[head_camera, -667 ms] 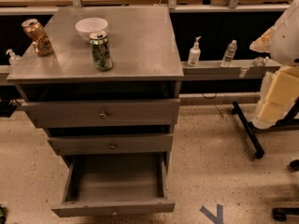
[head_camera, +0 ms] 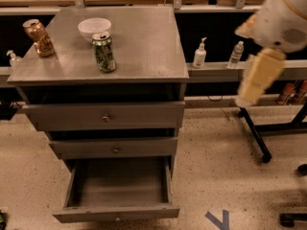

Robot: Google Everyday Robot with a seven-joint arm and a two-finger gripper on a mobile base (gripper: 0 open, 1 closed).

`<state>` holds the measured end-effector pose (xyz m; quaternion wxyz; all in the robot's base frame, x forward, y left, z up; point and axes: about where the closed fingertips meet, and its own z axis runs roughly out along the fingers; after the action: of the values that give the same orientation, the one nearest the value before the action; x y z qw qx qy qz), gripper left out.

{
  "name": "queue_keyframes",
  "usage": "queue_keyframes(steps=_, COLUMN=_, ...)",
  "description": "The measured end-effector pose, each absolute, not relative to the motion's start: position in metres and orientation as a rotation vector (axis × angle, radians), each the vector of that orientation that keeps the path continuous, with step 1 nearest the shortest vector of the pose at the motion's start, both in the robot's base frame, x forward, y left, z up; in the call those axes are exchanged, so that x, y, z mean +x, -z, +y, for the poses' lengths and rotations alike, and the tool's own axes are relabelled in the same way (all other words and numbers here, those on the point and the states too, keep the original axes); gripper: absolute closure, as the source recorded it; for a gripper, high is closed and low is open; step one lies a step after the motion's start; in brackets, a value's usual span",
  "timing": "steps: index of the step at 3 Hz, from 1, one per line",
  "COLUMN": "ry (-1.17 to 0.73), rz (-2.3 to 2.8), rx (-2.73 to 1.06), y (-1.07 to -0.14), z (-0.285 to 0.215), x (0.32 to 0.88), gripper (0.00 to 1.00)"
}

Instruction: Place green can into bottom drawer

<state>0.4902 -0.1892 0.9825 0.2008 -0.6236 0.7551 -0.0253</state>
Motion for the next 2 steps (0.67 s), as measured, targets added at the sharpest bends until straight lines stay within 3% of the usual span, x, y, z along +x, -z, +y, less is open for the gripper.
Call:
queue_keyframes(steps=1, ry=-0.044, rz=1.875, rx=-1.806, y=-0.987, z=-0.125, x=0.567, gripper=0.0)
queue_keyframes(steps=2, ry=-0.279, rz=1.641, rx=-1.809, y=-0.984, z=-0.042, x=0.631, gripper=0.0)
